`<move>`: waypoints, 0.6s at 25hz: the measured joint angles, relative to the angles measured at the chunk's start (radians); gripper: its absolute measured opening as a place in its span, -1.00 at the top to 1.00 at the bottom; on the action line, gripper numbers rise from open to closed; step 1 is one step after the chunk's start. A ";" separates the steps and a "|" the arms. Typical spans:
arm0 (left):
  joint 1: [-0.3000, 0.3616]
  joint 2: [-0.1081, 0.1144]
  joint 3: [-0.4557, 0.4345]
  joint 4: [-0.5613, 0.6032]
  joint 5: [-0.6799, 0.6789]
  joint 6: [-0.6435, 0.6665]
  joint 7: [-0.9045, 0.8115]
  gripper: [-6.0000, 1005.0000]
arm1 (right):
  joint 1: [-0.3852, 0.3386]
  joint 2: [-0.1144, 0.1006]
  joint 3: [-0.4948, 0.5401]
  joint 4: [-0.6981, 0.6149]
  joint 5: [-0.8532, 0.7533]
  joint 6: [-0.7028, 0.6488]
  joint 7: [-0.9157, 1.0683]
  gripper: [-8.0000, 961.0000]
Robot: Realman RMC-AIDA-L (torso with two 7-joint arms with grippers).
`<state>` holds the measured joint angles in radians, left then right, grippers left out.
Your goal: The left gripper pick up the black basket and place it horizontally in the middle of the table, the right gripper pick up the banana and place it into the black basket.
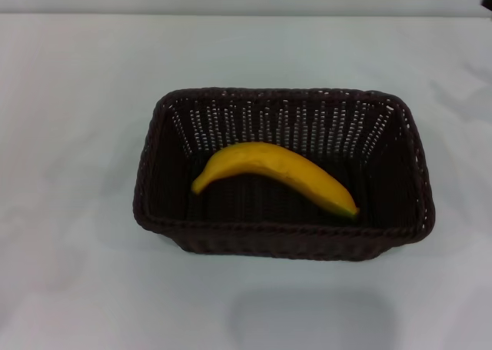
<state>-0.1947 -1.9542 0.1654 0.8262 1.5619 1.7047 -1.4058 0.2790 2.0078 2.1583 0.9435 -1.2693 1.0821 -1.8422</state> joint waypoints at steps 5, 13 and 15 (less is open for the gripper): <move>0.006 -0.021 -0.085 -0.056 0.008 -0.056 0.049 -0.48 | 0.027 0.003 0.040 -0.302 0.263 0.018 -0.345 -0.64; 0.020 -0.068 -0.102 -0.108 0.006 -0.179 0.190 -0.77 | 0.022 0.005 0.044 -0.479 0.430 0.010 -0.442 -0.64; 0.020 -0.074 -0.102 -0.114 0.005 -0.195 0.207 -0.77 | 0.019 0.005 0.045 -0.503 0.449 0.001 -0.471 -0.64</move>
